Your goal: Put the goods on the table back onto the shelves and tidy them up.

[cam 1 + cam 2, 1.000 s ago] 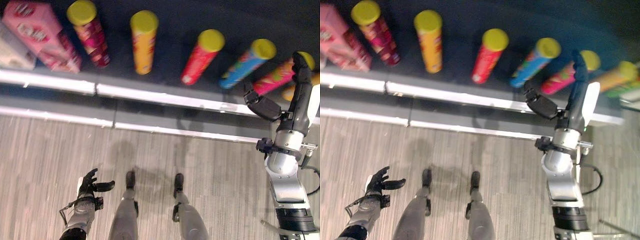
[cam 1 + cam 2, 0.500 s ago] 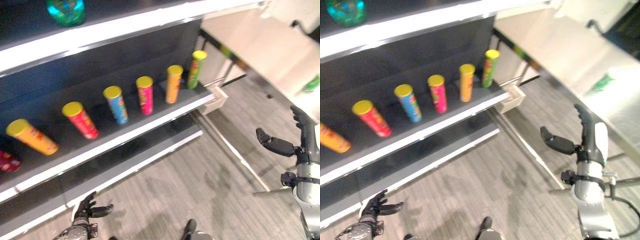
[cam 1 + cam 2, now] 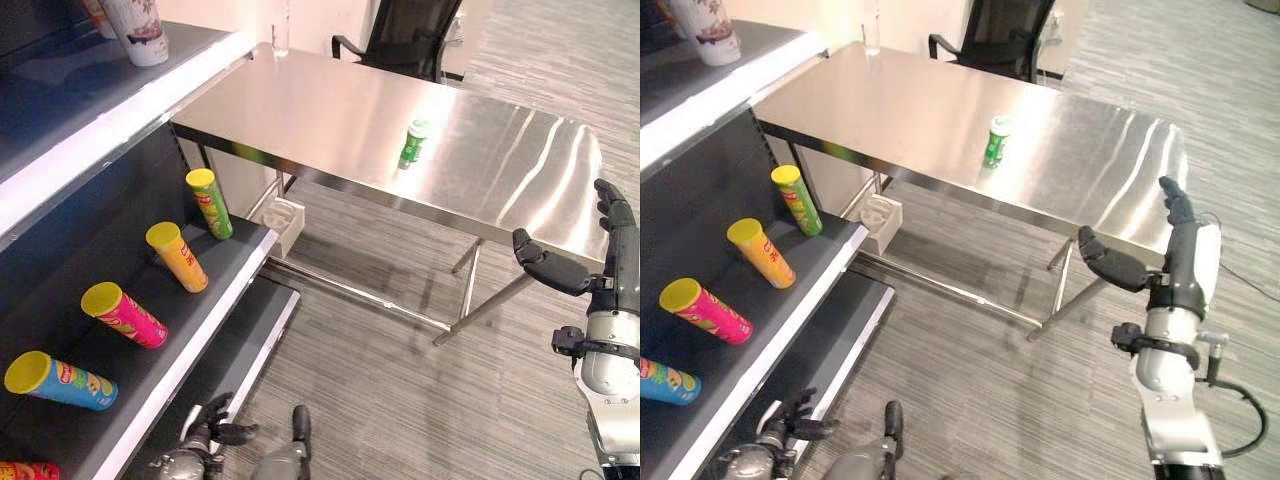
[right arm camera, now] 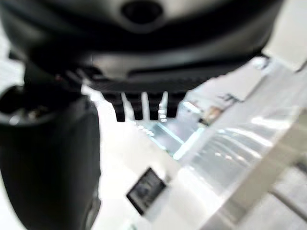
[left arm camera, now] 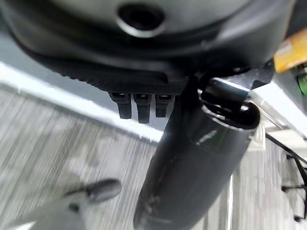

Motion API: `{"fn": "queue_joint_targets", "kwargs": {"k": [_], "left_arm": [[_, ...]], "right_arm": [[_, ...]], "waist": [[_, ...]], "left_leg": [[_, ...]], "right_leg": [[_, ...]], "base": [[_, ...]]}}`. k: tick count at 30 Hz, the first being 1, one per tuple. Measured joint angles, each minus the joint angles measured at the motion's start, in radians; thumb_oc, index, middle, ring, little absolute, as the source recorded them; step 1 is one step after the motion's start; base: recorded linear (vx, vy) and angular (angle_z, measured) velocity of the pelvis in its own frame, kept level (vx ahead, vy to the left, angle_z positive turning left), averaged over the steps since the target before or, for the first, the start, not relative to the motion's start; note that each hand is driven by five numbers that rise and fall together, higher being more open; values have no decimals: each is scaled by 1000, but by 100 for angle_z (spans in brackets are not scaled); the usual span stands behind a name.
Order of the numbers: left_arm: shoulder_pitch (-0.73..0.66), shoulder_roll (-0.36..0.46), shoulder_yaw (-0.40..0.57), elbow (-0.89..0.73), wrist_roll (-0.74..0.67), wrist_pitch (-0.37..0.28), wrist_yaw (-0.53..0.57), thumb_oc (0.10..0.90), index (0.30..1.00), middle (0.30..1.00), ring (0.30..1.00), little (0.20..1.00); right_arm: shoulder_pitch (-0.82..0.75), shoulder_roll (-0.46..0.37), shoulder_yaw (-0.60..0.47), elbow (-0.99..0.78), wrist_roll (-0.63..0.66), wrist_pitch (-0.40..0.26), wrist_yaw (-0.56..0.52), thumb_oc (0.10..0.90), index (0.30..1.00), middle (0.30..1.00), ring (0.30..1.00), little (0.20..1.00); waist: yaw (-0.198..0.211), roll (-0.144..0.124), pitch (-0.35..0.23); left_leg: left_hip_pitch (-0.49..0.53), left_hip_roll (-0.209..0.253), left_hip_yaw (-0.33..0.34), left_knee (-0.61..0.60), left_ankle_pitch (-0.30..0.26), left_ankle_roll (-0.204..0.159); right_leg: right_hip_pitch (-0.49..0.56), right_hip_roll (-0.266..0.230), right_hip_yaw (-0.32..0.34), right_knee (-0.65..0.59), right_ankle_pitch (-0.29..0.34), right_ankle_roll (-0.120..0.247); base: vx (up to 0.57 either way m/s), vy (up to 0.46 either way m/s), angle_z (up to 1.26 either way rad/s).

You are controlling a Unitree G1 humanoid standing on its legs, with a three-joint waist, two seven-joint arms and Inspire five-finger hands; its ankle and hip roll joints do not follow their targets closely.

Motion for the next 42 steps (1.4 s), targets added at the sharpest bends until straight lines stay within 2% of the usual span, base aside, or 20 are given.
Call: {"fn": "queue_joint_targets", "kwargs": {"k": [2, 4, 6, 7, 10, 14, 15, 18, 19, 20, 22, 23, 29, 30, 32, 33, 34, 35, 38, 42], "left_arm": [[12, -10, 20, 10, 0, 8, 5, 800, 900, 900, 900, 900], [28, -4, 21, -4, 0, 8, 16, 800, 900, 900, 900, 900], [12, 13, 18, -15, 0, 9, 19, 800, 900, 900, 900, 900], [3, 8, 15, -26, 0, 10, 17, 800, 900, 900, 900, 900], [-25, -8, -15, -37, 0, 8, 17, 800, 900, 900, 900, 900], [-34, -37, -22, -22, 0, 10, 22, 800, 900, 900, 900, 900], [-32, -48, -10, 5, 0, 7, 30, 800, 900, 900, 900, 900], [2, -39, -12, 7, 0, 10, 42, 800, 900, 900, 900, 900], [7, -21, -21, 6, 0, 10, 42, 800, 900, 900, 900, 900], [15, -16, -11, 7, 1, 6, 44, 800, 900, 900, 900, 900], [12, -50, -3, 4, 0, 7, 61, 800, 900, 900, 900, 900], [9, -59, 2, 0, -1, 2, 59, 800, 900, 900, 900, 900], [6, -76, 29, -1, -23, 2, 55, 800, 900, 900, 900, 900], [-2, -81, 27, -2, -34, 2, 41, 800, 900, 900, 900, 900], [-1, -83, 26, -4, -42, 2, 36, 800, 900, 900, 900, 900], [-2, -83, 25, -3, -41, 2, 35, 800, 900, 900, 900, 900], [-3, -80, 25, -4, -42, 4, 32, 800, 900, 900, 900, 900], [-2, -81, 25, -5, -41, 3, 32, 800, 900, 900, 900, 900], [22, -73, 20, -1, -41, 9, 28, 800, 900, 900, 900, 900], [65, -63, 21, 11, -39, 11, 14, 800, 900, 900, 900, 900]], "right_arm": [[-2, 2, 19, 10, -3, 11, 2, 800, 900, 900, 900, 900], [4, 9, 40, 2, -7, 20, 9, 800, 900, 900, 900, 900], [-24, 44, 41, -2, -25, 20, 8, 800, 900, 900, 900, 900], [-16, 49, 40, -7, -29, 25, 8, 800, 900, 900, 900, 900], [-30, 49, 22, -10, -32, 26, 2, 800, 900, 900, 900, 900], [-41, 51, -10, -5, -35, 25, 1, 800, 900, 900, 900, 900], [-64, 44, -17, 9, -38, 27, -11, 800, 900, 900, 900, 900], [-51, 42, -29, 11, -39, 27, -24, 800, 900, 900, 900, 900], [-26, 42, -43, 8, -39, 27, -29, 800, 900, 900, 900, 900], [-18, 37, -49, 18, -39, 25, -31, 800, 900, 900, 900, 900], [-17, 37, -69, 69, -27, 38, -31, 800, 900, 900, 900, 900], [-28, 35, -81, 90, -1, 40, -23, 800, 900, 900, 900, 900], [-27, 26, -138, 79, 77, 14, -1, 800, 900, 900, 900, 900], [-22, 15, -166, 77, 117, 1, 4, 800, 900, 900, 900, 900], [-24, 12, -169, 80, 153, -1, 6, 800, 900, 900, 900, 900], [-22, 12, -169, 80, 174, -2, 10, 800, 900, 900, 900, 900], [-6, 19, -170, 82, 223, -8, 27, 800, 900, 900, 900, 900], [5, 20, -168, 83, 245, -8, 37, 800, 900, 900, 900, 900], [6, 56, -159, 87, 334, -21, 90, 800, 900, 900, 900, 900], [45, 65, -150, 91, 496, -24, 184, 800, 900, 900, 900, 900]], "waist": [[-3, -6, 4], [11, 4, 12], [6, 0, 55], [1, 9, 65], [-6, 23, 72], [2, 21, 72], [0, 26, 77], [-31, 6, 81], [-35, -28, 74], [-27, -50, 66], [-27, -2, 57], [-22, 20, 46], [-30, -5, 50], [-35, -24, 56], [-37, -29, 58], [-43, -29, 58], [-56, -27, 61], [-56, -24, 61], [-45, -14, 54], [-54, 7, 43]], "left_leg": [[67, -33, 9, -33, 8, 31], [139, -31, 14, -103, 55, 90], [214, -36, -9, -170, 64, 98], [240, -34, -43, -195, 68, 76], [254, -29, -96, -227, 71, 75], [285, -25, -149, -242, 56, 58], [309, -13, -178, -243, 28, 53], [387, -11, -235, -262, 7, 21], [401, -28, -261, -264, -8, 5], [428, -29, -275, -278, -24, -8], [442, 63, -313, -281, -41, -49], [439, 122, -313, -265, -41, -77], [406, 222, -336, -196, 0, -162], [366, 227, -303, -158, 25, -205], [335, 230, -229, -150, 27, -201], [313, 243, -160, -139, 29, -198], [264, 241, -26, -116, 39, -177], [250, 235, 26, -109, 44, -168], [253, 189, 51, -174, 34, -114], [295, 154, 37, -281, 71, -101]], "right_leg": [[11, -35, -1, 83, -10, 44], [-87, -42, -8, 326, -26, 84], [-289, -96, -38, 741, 54, 126], [-341, -117, -57, 710, 31, 97], [-375, -150, -73, 346, 57, 97], [-342, -154, -60, -112, 263, 148], [-366, -132, -9, -178, 337, 154], [-349, -106, 76, -177, 400, 154], [-325, -109, 112, -176, 390, 154], [-311, -111, 121, -163, 446, 119], [-299, -34, 90, -113, 430, 123], [-289, 18, 47, -114, 407, 71], [-198, 106, -62, -167, 373, -16], [-190, 103, -97, -167, 362, -51], [-186, 103, -128, -167, 352, -62], [-185, 102, -148, -167, 348, -68], [-179, 100, -196, -167, 342, -83], [-179, 101, -200, -167, 337, -80], [-179, 99, -195, -167, 332, -78], [-176, 77, -197, -166, 336, -53]], "base": [[191, 99, -17], [119, 68, -15], [152, -59, 20], [256, -137, 55], [188, -165, 59], [282, -215, 50], [221, -218, 66], [115, -135, 66], [214, -306, 69], [258, -441, 67], [241, -457, 56], [214, -518, 57], [66, -308, 49], [-20, -144, 61], [-51, -91, 53], [-88, -49, 78], [-75, -35, 73], [-3, 34, 65], [28, 36, 6], [66, 34, 9]]}}
